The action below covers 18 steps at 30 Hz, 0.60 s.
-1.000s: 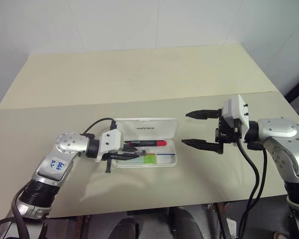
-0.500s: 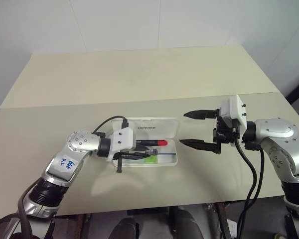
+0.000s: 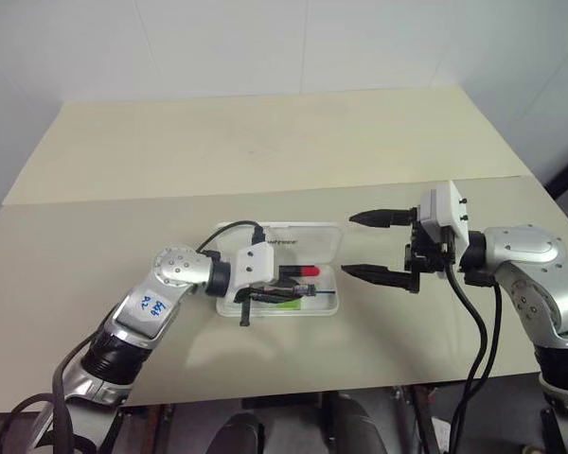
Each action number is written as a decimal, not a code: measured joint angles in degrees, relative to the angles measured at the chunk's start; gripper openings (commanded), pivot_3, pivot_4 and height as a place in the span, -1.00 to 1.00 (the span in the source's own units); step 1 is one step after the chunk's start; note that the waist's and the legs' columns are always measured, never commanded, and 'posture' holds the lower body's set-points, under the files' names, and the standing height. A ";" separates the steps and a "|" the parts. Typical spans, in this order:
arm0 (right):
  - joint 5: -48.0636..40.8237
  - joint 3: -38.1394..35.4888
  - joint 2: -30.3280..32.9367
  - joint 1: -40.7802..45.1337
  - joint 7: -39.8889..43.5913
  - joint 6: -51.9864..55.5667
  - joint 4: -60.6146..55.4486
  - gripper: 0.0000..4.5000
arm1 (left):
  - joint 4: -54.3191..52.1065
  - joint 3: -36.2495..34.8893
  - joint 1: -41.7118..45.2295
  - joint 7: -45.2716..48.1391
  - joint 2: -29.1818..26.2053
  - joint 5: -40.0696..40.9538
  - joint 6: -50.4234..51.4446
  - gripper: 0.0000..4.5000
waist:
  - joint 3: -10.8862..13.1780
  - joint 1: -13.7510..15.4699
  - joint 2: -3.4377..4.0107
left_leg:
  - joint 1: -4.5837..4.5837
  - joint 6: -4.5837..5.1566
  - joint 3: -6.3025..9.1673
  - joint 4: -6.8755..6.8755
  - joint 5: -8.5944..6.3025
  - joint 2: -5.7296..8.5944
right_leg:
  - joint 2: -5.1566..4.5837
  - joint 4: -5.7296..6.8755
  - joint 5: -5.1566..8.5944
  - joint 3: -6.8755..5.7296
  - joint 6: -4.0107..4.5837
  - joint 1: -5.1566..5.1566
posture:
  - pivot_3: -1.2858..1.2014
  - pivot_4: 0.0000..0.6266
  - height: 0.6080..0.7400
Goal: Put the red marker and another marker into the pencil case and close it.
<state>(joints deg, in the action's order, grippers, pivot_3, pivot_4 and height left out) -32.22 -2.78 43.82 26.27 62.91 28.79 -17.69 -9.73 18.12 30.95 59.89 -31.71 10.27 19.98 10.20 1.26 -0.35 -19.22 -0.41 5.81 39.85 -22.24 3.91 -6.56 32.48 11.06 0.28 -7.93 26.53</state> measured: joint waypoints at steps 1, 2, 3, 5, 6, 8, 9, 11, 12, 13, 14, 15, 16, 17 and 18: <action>0.00 0.00 0.02 -0.02 0.00 0.00 0.00 1.00 | 0.19 0.32 0.53 -0.08 0.60 -0.20 -0.01 -0.87 | 0.00 0.06 0.00 | 0.00 0.00 0.00 0.01 0.00 0.00 | 0.00 0.00 -0.01 0.00 0.00 -0.02 | 0.03 -0.52 1.00; 0.00 -0.01 0.11 -0.10 0.01 -0.02 0.00 1.00 | 0.67 0.63 1.01 -0.15 1.06 -0.42 -0.01 -0.87 | 0.00 0.16 0.00 | 0.00 0.00 0.00 0.03 0.00 0.01 | 0.00 -0.01 -0.02 0.00 0.00 -0.04 | 0.03 -0.52 1.00; 0.02 -0.04 0.41 -0.34 0.05 -0.08 0.00 1.00 | 1.28 0.87 1.37 -0.30 1.57 -0.62 -0.01 -0.87 | 0.00 0.21 0.00 | 0.00 0.00 0.00 0.05 0.00 0.01 | 0.00 -0.01 -0.02 0.00 0.00 -0.04 | 0.03 -0.52 1.00; 0.13 -0.11 1.16 -1.18 0.18 -0.15 0.01 1.00 | 1.96 1.18 1.69 -0.43 2.32 -1.12 -0.01 -0.87 | 0.00 0.22 0.00 | -0.01 0.01 0.00 0.06 0.00 0.03 | -0.01 -0.03 -0.04 0.00 -0.01 -0.06 | 0.03 -0.52 1.00; 0.18 -0.25 1.49 -1.81 0.38 -0.25 0.01 1.00 | 2.28 1.46 2.02 -0.48 2.80 -1.39 -0.01 -0.87 | 0.00 0.24 0.00 | -0.01 0.01 0.00 0.07 0.00 0.03 | -0.01 -0.04 -0.05 0.00 -0.01 -0.07 | 0.03 -0.52 1.00; 0.19 -0.32 2.16 -2.76 0.83 -0.38 0.06 1.00 | 2.82 1.80 2.44 -0.50 3.72 -1.69 -0.02 -0.87 | 0.00 0.20 0.00 | -0.01 0.01 -0.01 0.07 0.00 0.03 | -0.01 -0.04 -0.06 0.01 -0.02 -0.07 | 0.03 -0.52 1.00; 0.19 -0.38 2.45 -2.94 0.99 -0.53 0.10 1.00 | 3.00 2.16 2.44 -0.47 3.87 -1.76 -0.03 -0.87 | 0.00 0.18 0.00 | -0.01 0.01 -0.02 0.07 0.00 0.03 | -0.01 -0.04 -0.06 0.01 -0.02 -0.07 | 0.03 -0.52 1.00; 0.19 -1.21 2.86 -3.31 1.15 -1.00 0.11 1.00 | 3.52 2.67 2.44 -0.39 4.05 -1.92 -0.03 -0.87 | 0.00 0.16 0.00 | 0.00 0.01 -0.02 0.09 0.00 0.03 | 0.00 -0.02 -0.07 0.01 -0.01 -0.06 | 0.03 -0.52 1.00; 0.19 -1.76 3.11 -3.60 1.19 -1.19 0.13 1.00 | 3.57 2.76 2.44 -0.36 4.10 -1.98 -0.03 -0.87 | 0.00 0.13 0.00 | 0.00 0.01 -0.02 0.09 0.00 0.02 | 0.00 -0.02 -0.08 0.01 0.00 -0.06 | 0.03 -0.52 1.00; 0.21 -2.20 3.34 -4.02 1.22 -1.33 0.14 1.00 | 3.57 2.79 2.44 -0.33 4.14 -2.04 -0.04 -0.87 | 0.00 0.13 0.00 | 0.01 0.01 -0.03 0.09 0.00 0.02 | 0.00 -0.02 -0.08 0.02 0.00 -0.07 | 0.03 -0.52 1.00; 0.29 -2.32 3.43 -4.37 1.22 -1.38 0.23 1.00 | 3.60 2.85 2.44 -0.31 4.14 -2.18 -0.05 -0.87 | 0.00 0.14 0.00 | 0.01 0.01 -0.03 0.10 0.00 0.02 | 0.00 -0.02 -0.09 0.02 0.01 -0.08 | 0.03 -0.52 1.00; 0.35 -2.31 3.43 -4.57 1.24 -1.38 0.29 1.00 | 3.65 2.99 2.44 -0.30 4.17 -2.32 -0.06 -0.87 | 0.00 0.13 0.00 | 0.01 0.01 -0.04 0.10 0.00 0.02 | 0.00 -0.02 -0.10 0.03 0.01 -0.08 | 0.03 -0.52 1.00; 0.37 -2.31 3.43 -4.61 1.24 -1.39 0.39 1.00 | 3.71 3.20 2.44 -0.28 4.20 -2.44 -0.09 -0.87 | 0.00 0.13 0.00 | 0.01 0.02 -0.05 0.10 0.00 0.02 | 0.00 -0.03 -0.11 0.04 0.00 -0.08 | 0.03 -0.52 1.00; 0.40 -2.32 3.44 -4.61 1.24 -1.45 0.46 1.00 | 3.84 3.32 2.45 -0.28 4.40 -2.62 -0.12 -0.87 | 0.00 0.14 0.00 | 0.01 0.02 -0.06 0.11 0.00 0.02 | 0.00 -0.03 -0.12 0.04 0.00 -0.08 | 0.03 -0.52 1.00; 0.47 -2.32 3.44 -4.61 1.24 -1.51 0.52 1.00 | 3.96 3.41 2.45 -0.30 4.72 -2.80 -0.14 -0.87 | 0.00 0.14 0.00 | 0.01 0.02 -0.06 0.12 0.00 0.02 | 0.00 -0.03 -0.12 0.04 0.00 -0.09 | 0.03 -0.52 1.00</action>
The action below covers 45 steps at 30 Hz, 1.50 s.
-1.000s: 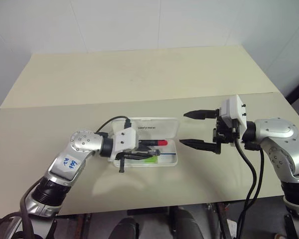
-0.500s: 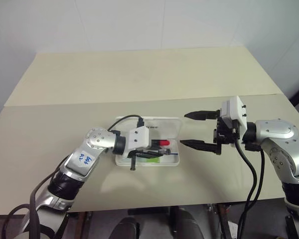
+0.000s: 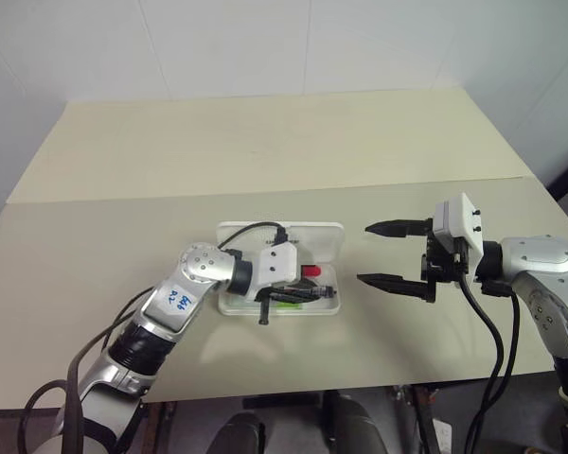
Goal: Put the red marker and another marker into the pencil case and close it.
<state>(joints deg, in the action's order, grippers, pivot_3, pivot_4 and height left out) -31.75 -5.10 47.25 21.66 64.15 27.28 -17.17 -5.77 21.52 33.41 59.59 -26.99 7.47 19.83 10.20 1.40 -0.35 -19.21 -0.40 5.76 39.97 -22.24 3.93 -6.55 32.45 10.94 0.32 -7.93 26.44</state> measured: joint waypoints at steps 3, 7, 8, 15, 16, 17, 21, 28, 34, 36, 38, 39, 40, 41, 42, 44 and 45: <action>0.20 0.00 0.00 0.01 -0.02 -0.04 0.20 1.00 | 0.23 0.57 0.10 -0.13 1.01 -0.80 -0.04 -0.87 | 0.00 0.01 0.00 | 0.00 0.00 0.00 0.00 0.00 0.00 | 0.00 -0.01 -0.01 0.00 0.00 0.00 | 0.03 -0.52 1.00; 0.21 0.00 0.00 0.06 -0.15 -0.04 0.24 1.00 | 0.80 1.03 0.09 -0.16 1.42 -1.25 -0.04 -0.87 | 0.00 0.05 0.00 | -0.01 0.00 0.00 0.00 0.00 0.00 | 0.00 -0.02 -0.01 0.00 0.00 0.00 | 0.03 -0.52 1.00; 0.20 0.00 0.00 0.10 -0.21 -0.03 0.24 1.00 | 0.90 1.03 0.09 -0.16 1.42 -1.34 -0.04 -0.87 | 0.00 0.04 0.00 | -0.01 0.00 0.00 0.00 0.00 0.00 | 0.00 -0.02 -0.01 0.00 0.00 0.00 | 0.03 -0.52 1.00; 0.19 0.00 -0.01 0.42 -0.73 0.00 0.24 1.00 | 1.01 1.04 0.09 -0.43 1.45 -1.54 0.11 0.17 | 0.00 0.04 0.00 | -0.01 0.00 0.00 0.00 0.00 0.00 | 0.00 -0.02 -0.01 0.00 0.00 0.00 | 0.03 -0.52 1.00; 0.18 0.00 -0.01 0.47 -0.76 0.01 0.23 1.00 | 1.01 1.04 0.08 -0.58 1.46 -1.58 0.11 0.33 | 0.00 0.04 0.00 | -0.01 0.00 0.00 0.00 0.00 0.00 | 0.00 -0.02 -0.01 0.00 0.00 0.00 | 0.03 -0.52 1.00; 0.18 0.01 -0.03 0.53 -0.80 0.02 0.23 1.00 | 1.01 1.03 0.08 -0.76 1.47 -1.65 0.11 0.48 | 0.00 0.04 0.00 | -0.01 0.00 0.00 0.00 0.00 0.00 | 0.00 -0.02 -0.01 0.00 0.00 0.00 | 0.03 -0.52 1.00; 0.15 0.16 -0.29 0.74 -0.99 0.05 0.23 1.00 | 1.01 1.03 0.08 -1.24 1.48 -1.83 0.10 0.98 | 0.00 0.04 0.00 | -0.01 0.00 0.00 0.00 0.00 0.00 | 0.00 -0.02 -0.01 0.00 0.00 0.00 | 0.03 -0.52 1.00; 0.15 0.32 -0.71 1.30 -1.06 0.04 0.23 1.00 | -0.04 0.29 0.07 -0.58 0.42 -1.24 0.11 0.98 | 0.00 0.01 0.00 | -0.01 0.00 0.00 0.00 0.00 0.00 | 0.00 -0.02 -0.01 0.00 0.00 0.00 | 0.03 -0.52 1.00; 0.20 0.94 -1.34 1.96 -1.05 -0.01 0.42 1.00 | -3.56 -4.42 -1.40 2.27 -3.46 2.96 0.56 0.98 | 0.00 -0.05 0.00 | 0.00 0.00 0.00 -0.01 0.00 -0.01 | -0.01 -0.02 -0.01 0.00 0.00 0.01 | 0.03 -0.52 1.00; 0.23 1.44 -1.58 2.22 -0.99 -0.17 0.75 1.00 | -5.16 -6.73 -3.32 3.76 -5.41 5.54 0.78 0.98 | 0.00 -0.24 0.00 | 0.00 0.00 -0.01 -0.02 0.00 -0.05 | 0.02 -0.02 -0.01 0.01 0.01 0.02 | 0.03 -0.52 1.00; 0.26 2.08 -1.78 2.67 -0.75 -0.48 1.27 1.00 | -6.36 -9.37 -5.29 5.31 -7.70 8.03 0.93 0.98 | 0.00 -0.23 0.00 | 0.00 0.00 -0.01 -0.02 0.00 -0.06 | 0.03 -0.02 -0.01 0.00 0.01 0.02 | 0.03 -0.52 1.00; 0.27 2.34 -1.82 2.76 -0.57 -0.71 1.62 1.00 | -7.41 -10.75 -6.42 6.19 -9.09 9.31 0.96 0.98 | 0.00 -0.23 0.00 | 0.00 0.00 0.00 -0.02 0.00 -0.07 | 0.03 -0.03 -0.01 0.00 0.02 0.02 | 0.03 -0.52 1.00; 0.27 2.40 -1.84 2.79 -0.41 -0.88 1.96 1.00 | -8.01 -11.93 -7.12 6.83 -10.15 10.21 0.97 0.98 | 0.00 -0.20 0.00 | 0.00 0.00 -0.01 -0.01 0.00 -0.06 | 0.02 -0.03 -0.01 0.01 0.02 0.02 | 0.03 -0.52 1.00; 0.29 2.55 -1.97 2.97 -0.23 -0.98 2.24 1.00 | -8.66 -12.86 -7.70 7.22 -10.95 10.99 0.99 0.98 | 0.00 -0.16 0.00 | 0.00 0.00 -0.01 -0.01 0.00 -0.06 | 0.02 -0.03 -0.02 0.01 0.02 0.01 | 0.03 -0.52 1.00; 0.29 2.68 -2.15 3.28 -0.05 -1.09 2.39 1.00 | -9.54 -13.95 -8.45 7.66 -11.84 11.73 1.00 0.98 | 0.00 -0.05 0.00 | -0.01 0.00 0.01 -0.01 0.00 -0.06 | 0.02 -0.04 -0.02 0.00 0.02 0.01 | 0.03 -0.52 1.00; 0.30 2.86 -2.48 4.30 0.42 -1.57 3.24 1.00 | -10.65 -16.26 -10.32 8.29 -13.87 13.50 1.10 0.98 | 0.00 -0.10 0.00 | 0.00 0.00 0.00 -0.02 0.00 -0.06 | 0.02 -0.05 -0.02 0.00 0.02 0.01 | 0.03 -0.52 1.00; 0.32 2.86 -2.48 4.38 0.65 -1.93 3.60 1.00 | -11.07 -17.29 -11.01 8.44 -14.68 14.00 1.21 0.98 | 0.00 -0.09 0.00 | -0.01 0.01 0.01 -0.02 -0.01 -0.07 | 0.02 -0.05 -0.02 -0.01 0.03 0.01 | 0.03 -0.52 1.00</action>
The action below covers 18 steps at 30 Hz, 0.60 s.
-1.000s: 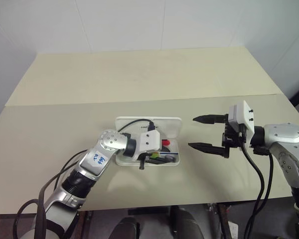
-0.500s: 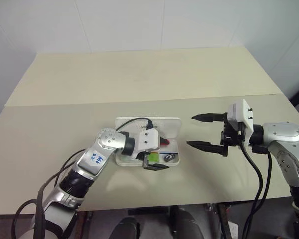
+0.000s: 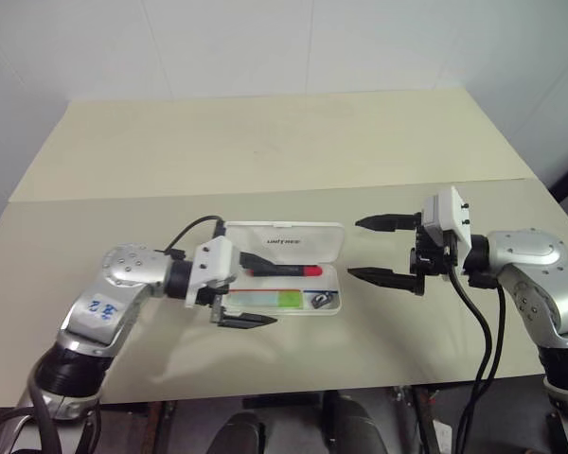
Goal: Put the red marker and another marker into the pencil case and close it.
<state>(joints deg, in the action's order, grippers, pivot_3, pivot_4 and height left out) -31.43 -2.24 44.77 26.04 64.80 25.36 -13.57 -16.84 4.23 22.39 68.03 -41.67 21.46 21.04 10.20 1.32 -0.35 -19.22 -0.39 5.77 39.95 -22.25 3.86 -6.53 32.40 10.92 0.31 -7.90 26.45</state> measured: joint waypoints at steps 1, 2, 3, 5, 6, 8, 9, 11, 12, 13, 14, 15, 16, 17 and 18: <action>0.01 0.04 -0.02 0.09 0.30 -0.24 0.49 1.00 | -0.44 -1.18 -0.58 0.06 -0.54 0.74 0.10 0.98 | 0.00 0.04 0.00 | 0.00 0.00 0.00 -0.01 0.00 0.01 | -0.01 -0.01 0.00 0.00 0.00 0.00 | 0.03 -0.52 1.00; 0.00 0.10 -0.05 0.21 0.62 -0.30 0.82 1.00 | -0.86 -2.45 -1.26 0.02 -1.29 1.54 0.14 0.98 | 0.00 0.01 0.00 | -0.02 0.01 0.00 -0.01 0.00 0.01 | -0.01 -0.02 0.00 0.00 0.00 0.00 | 0.03 -0.52 1.00; 0.00 0.10 -0.04 0.42 0.89 -0.36 1.09 1.00 | -1.04 -3.98 -2.10 -0.02 -2.14 2.13 0.19 0.98 | 0.00 -0.05 0.00 | 0.00 0.01 -0.01 -0.02 -0.01 0.00 | 0.00 -0.02 0.00 0.00 0.00 0.01 | 0.03 -0.52 1.00; -0.02 0.04 -0.03 1.04 1.31 -0.44 2.05 1.00 | -1.13 -7.15 -3.97 -0.29 -3.93 3.14 0.25 0.98 | 0.00 -0.11 0.00 | 0.00 0.02 -0.02 -0.03 -0.01 -0.01 | 0.00 -0.03 0.00 0.00 0.00 0.01 | 0.03 -0.52 1.00; -0.02 -0.02 -0.02 1.27 1.43 -0.46 2.49 1.00 | -1.13 -8.41 -4.66 -0.44 -4.56 3.39 0.27 0.98 | 0.00 -0.17 0.00 | 0.00 0.02 -0.02 -0.03 -0.01 -0.01 | 0.00 -0.02 0.00 0.00 0.00 0.01 | 0.03 -0.52 1.00; 0.00 -0.03 -0.02 1.72 1.56 -0.52 2.84 1.00 | -1.25 -10.69 -5.93 -0.89 -5.39 4.20 0.32 0.98 | 0.00 -0.15 0.00 | 0.00 0.01 -0.02 -0.02 -0.01 -0.02 | 0.00 -0.01 0.00 0.00 0.00 0.02 | 0.03 -0.52 1.00; 0.00 -0.04 0.00 1.95 1.64 -0.57 2.89 1.00 | -1.30 -11.67 -6.60 -1.16 -5.84 4.47 0.49 0.98 | 0.00 -0.15 0.00 | 0.00 0.01 -0.02 -0.03 -0.01 -0.02 | 0.00 -0.01 0.00 0.00 0.00 0.02 | 0.03 -0.52 1.00; 0.07 -0.05 0.08 2.05 1.97 -0.66 3.01 1.00 | -1.56 -14.13 -8.16 -1.89 -6.55 5.47 1.04 0.98 | 0.00 -0.15 0.00 | 0.00 0.01 -0.02 -0.03 -0.01 -0.02 | 0.00 -0.02 0.00 0.00 0.00 0.02 | 0.03 -0.52 1.00; 0.15 -0.05 0.12 2.05 2.06 -0.70 3.17 1.00 | -1.71 -15.08 -8.70 -2.12 -6.88 5.73 1.23 0.98 | 0.00 -0.15 0.00 | 0.00 0.02 -0.02 -0.03 -0.01 -0.02 | 0.00 -0.02 0.00 0.00 0.00 0.02 | 0.03 -0.52 1.00; 0.43 -0.05 0.14 2.06 2.18 -0.86 3.42 1.00 | -2.02 -15.88 -9.29 -2.29 -7.23 6.01 1.36 0.98 | 0.00 -0.15 0.00 | 0.00 0.02 -0.03 -0.03 -0.01 -0.02 | 0.00 -0.02 0.00 0.00 0.00 0.01 | 0.03 -0.52 1.00; 0.81 -0.04 0.19 2.09 2.34 -1.26 3.98 1.00 | -2.29 -16.67 -9.85 -2.38 -7.58 6.21 1.40 0.98 | 0.00 -0.15 0.00 | 0.00 0.02 -0.03 -0.03 -0.02 -0.02 | 0.00 -0.02 0.00 0.00 0.01 0.02 | 0.03 -0.52 1.00; 1.14 -0.04 0.23 2.12 2.46 -1.55 4.50 1.00 | -2.33 -17.42 -10.32 -2.44 -8.00 6.32 1.38 0.98 | 0.00 -0.12 0.00 | 0.00 0.02 -0.02 -0.03 -0.02 -0.02 | 0.00 -0.02 0.00 0.00 0.01 0.01 | 0.03 -0.52 1.00; 1.47 -0.05 0.31 2.14 2.54 -1.75 4.98 1.00 | -2.27 -18.53 -10.94 -2.56 -8.62 6.33 1.38 0.98 | 0.00 -0.08 0.00 | 0.00 0.02 -0.02 -0.03 -0.02 -0.02 | 0.00 -0.02 0.00 -0.01 0.01 0.02 | 0.03 -0.52 1.00; 1.88 -0.05 0.38 2.14 2.65 -1.92 5.33 1.00 | -2.11 -19.54 -11.13 -2.86 -8.80 6.33 1.36 0.98 | 0.00 -0.05 0.01 | 0.00 0.02 -0.02 -0.04 -0.02 -0.02 | 0.00 -0.02 0.00 -0.01 0.01 0.02 | 0.03 -0.52 1.00; 2.14 -0.05 0.42 2.22 2.73 -2.12 5.65 1.00 | -1.77 -20.28 -11.12 -3.18 -8.84 6.34 1.25 0.98 | 0.00 -0.03 0.00 | 0.00 0.02 -0.02 -0.03 -0.02 -0.02 | 0.00 -0.02 0.00 -0.01 0.01 0.01 | 0.03 -0.52 1.00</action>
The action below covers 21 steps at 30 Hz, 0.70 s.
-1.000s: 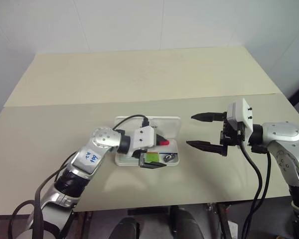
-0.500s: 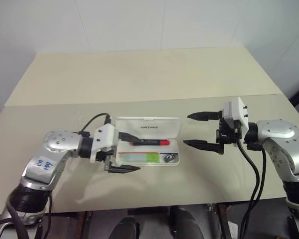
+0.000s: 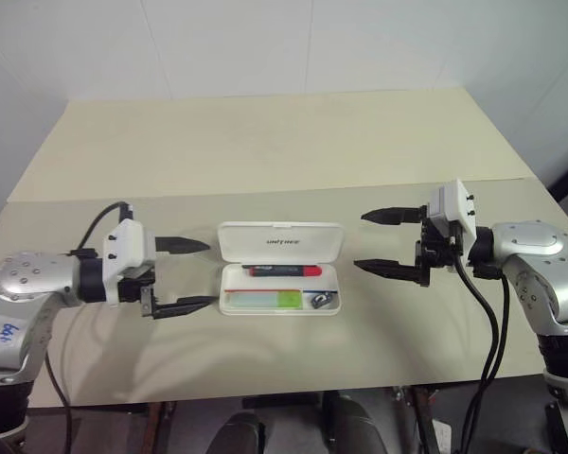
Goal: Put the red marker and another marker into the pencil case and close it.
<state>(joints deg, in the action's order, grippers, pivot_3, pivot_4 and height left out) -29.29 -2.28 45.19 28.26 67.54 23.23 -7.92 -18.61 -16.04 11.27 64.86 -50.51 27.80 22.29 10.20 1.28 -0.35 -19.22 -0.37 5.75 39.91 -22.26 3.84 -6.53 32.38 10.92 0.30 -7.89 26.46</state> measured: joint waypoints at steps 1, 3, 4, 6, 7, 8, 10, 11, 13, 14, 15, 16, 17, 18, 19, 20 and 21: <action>0.25 0.00 0.05 0.12 0.17 -0.47 0.38 1.00 | 0.83 -0.77 0.04 -0.36 -0.04 0.00 -0.17 0.98 | 0.00 -0.03 0.00 | 0.00 0.00 0.00 0.00 0.00 0.00 | 0.00 0.01 0.00 0.00 0.00 0.00 | 0.03 -0.52 1.00; 0.38 -0.01 0.42 0.37 0.42 -0.74 0.96 1.00 | 2.25 -1.75 0.29 -0.83 -0.30 0.00 -0.31 0.98 | 0.00 -0.10 0.00 | 0.00 0.00 -0.01 0.00 0.00 0.00 | 0.00 0.01 0.00 0.00 0.00 0.00 | 0.03 -0.52 1.00; 0.40 -0.05 0.53 0.52 0.46 -0.74 1.14 1.00 | 2.69 -1.98 0.55 -0.94 -0.37 0.00 -0.37 0.98 | 0.00 -0.11 0.00 | 0.00 0.00 0.00 0.00 0.00 0.00 | 0.00 0.00 0.00 0.00 0.00 0.00 | 0.03 -0.52 1.00; 0.24 -0.33 0.55 0.59 0.53 -0.71 1.09 1.00 | 3.39 -2.05 0.66 -0.93 -0.61 0.00 -0.72 0.98 | 0.00 -0.12 0.00 | 0.00 0.00 0.00 -0.03 0.00 0.00 | 0.00 -0.01 0.00 0.00 0.00 0.01 | 0.03 -0.52 1.00; 0.00 -0.48 0.55 0.59 0.47 -0.60 0.83 1.00 | 3.72 -2.05 0.61 -0.90 -0.61 0.00 -1.09 0.98 | 0.00 -0.12 0.00 | 0.00 0.00 0.00 -0.04 0.00 0.00 | 0.00 -0.02 0.00 0.00 0.00 0.02 | 0.03 -0.52 1.00; -0.39 -0.59 0.55 0.59 0.33 -0.39 0.30 1.00 | 3.81 -2.05 0.52 -0.87 -0.61 -0.01 -1.42 0.98 | 0.00 -0.12 0.00 | 0.00 0.00 0.00 -0.05 0.00 -0.01 | 0.00 -0.03 0.00 0.00 0.00 0.02 | 0.03 -0.52 1.00; -1.69 -1.08 0.54 0.64 -0.49 0.74 -1.82 1.00 | 4.40 -2.05 0.43 -0.86 -0.61 -0.04 -2.24 0.98 | 0.00 -0.11 0.00 | 0.00 0.00 0.00 -0.10 0.00 -0.03 | 0.00 -0.05 0.00 0.00 0.00 0.03 | 0.03 -0.52 1.00; -2.45 -1.63 0.53 0.65 -1.06 1.35 -2.96 1.00 | 5.21 -2.05 0.42 -0.87 -0.61 -0.06 -2.66 0.98 | 0.00 -0.10 0.01 | 0.00 -0.01 0.00 -0.11 0.00 -0.03 | 0.01 -0.06 0.00 -0.01 0.00 0.03 | 0.03 -0.52 1.00; -4.00 -2.86 0.52 0.64 -2.30 2.71 -5.08 1.00 | 7.24 -2.03 0.43 -0.87 -0.60 -0.35 -3.78 0.98 | 0.00 -0.09 0.00 | 0.00 -0.01 0.00 -0.12 0.00 -0.03 | 0.01 -0.07 0.00 -0.02 0.01 0.03 | 0.03 -0.52 1.00; -4.56 -3.15 0.52 0.60 -2.71 3.25 -6.01 1.00 | 8.39 -2.03 0.44 -0.89 -0.60 -0.66 -4.37 0.98 | 0.00 -0.09 0.00 | 0.01 -0.01 0.00 -0.12 0.00 -0.04 | 0.01 -0.07 0.00 -0.02 0.01 0.03 | 0.03 -0.52 1.00; -5.13 -3.24 0.51 0.40 -3.06 3.62 -6.83 1.00 | 9.67 -1.92 0.47 -0.88 -0.59 -1.08 -5.21 0.98 | 0.00 -0.10 0.00 | 0.01 -0.01 -0.01 -0.12 0.00 -0.03 | 0.01 -0.08 0.00 -0.02 0.01 0.03 | 0.03 -0.52 1.00; -5.26 -3.25 0.52 0.18 -3.23 3.86 -7.23 1.00 | 10.58 -1.86 0.50 -0.87 -0.56 -1.24 -5.84 0.98 | 0.00 -0.10 0.00 | 0.01 0.00 -0.01 -0.12 0.00 -0.03 | 0.00 -0.08 0.00 -0.02 0.01 0.03 | 0.03 -0.52 1.00; -5.40 -3.24 0.52 -0.11 -3.33 4.17 -7.44 1.00 | 11.54 -1.66 0.66 -0.80 -0.54 -1.44 -6.48 0.98 | 0.00 -0.10 0.00 | 0.01 0.00 -0.02 -0.12 0.00 -0.03 | 0.01 -0.08 0.00 -0.02 0.01 0.03 | 0.03 -0.52 1.00; -5.46 -3.24 0.52 -0.30 -3.47 4.36 -7.44 1.00 | 12.67 -1.14 1.14 -0.67 -0.46 -1.65 -7.14 0.98 | 0.00 -0.10 0.00 | 0.01 0.00 -0.02 -0.12 0.00 -0.03 | 0.00 -0.07 0.00 -0.02 0.01 0.03 | 0.03 -0.52 1.00; -5.51 -3.24 0.51 -0.38 -3.55 4.43 -7.45 1.00 | 13.34 -0.75 1.48 -0.56 -0.32 -1.95 -7.58 0.98 | 0.00 -0.05 0.00 | 0.00 0.00 -0.02 -0.12 0.00 -0.03 | 0.00 -0.07 0.00 -0.02 0.01 0.03 | 0.03 -0.52 1.00; -5.64 -3.24 0.52 -0.39 -3.65 4.52 -7.50 1.00 | 14.23 -0.27 1.96 -0.36 -0.06 -2.19 -8.23 0.80 | 0.00 0.01 0.00 | 0.00 0.00 -0.01 -0.12 0.00 -0.03 | 0.00 -0.07 0.00 -0.04 0.01 0.03 | 0.03 -0.52 1.00; -5.93 -3.25 0.52 -0.42 -3.69 4.59 -7.66 1.00 | 15.30 0.45 2.53 -0.33 0.06 -2.44 -8.71 0.71 | 0.00 0.02 0.00 | 0.00 0.00 -0.01 -0.12 0.00 -0.03 | 0.00 -0.07 0.00 -0.04 0.01 0.03 | 0.03 -0.52 1.00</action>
<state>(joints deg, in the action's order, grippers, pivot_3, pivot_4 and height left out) -35.21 -5.53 45.71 27.85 63.84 27.82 -15.58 -3.31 -15.59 13.81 64.52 -50.45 25.36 13.58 10.20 1.30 -0.34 -19.21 -0.37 5.74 39.80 -22.27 3.81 -6.53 32.31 10.92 0.26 -7.88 26.49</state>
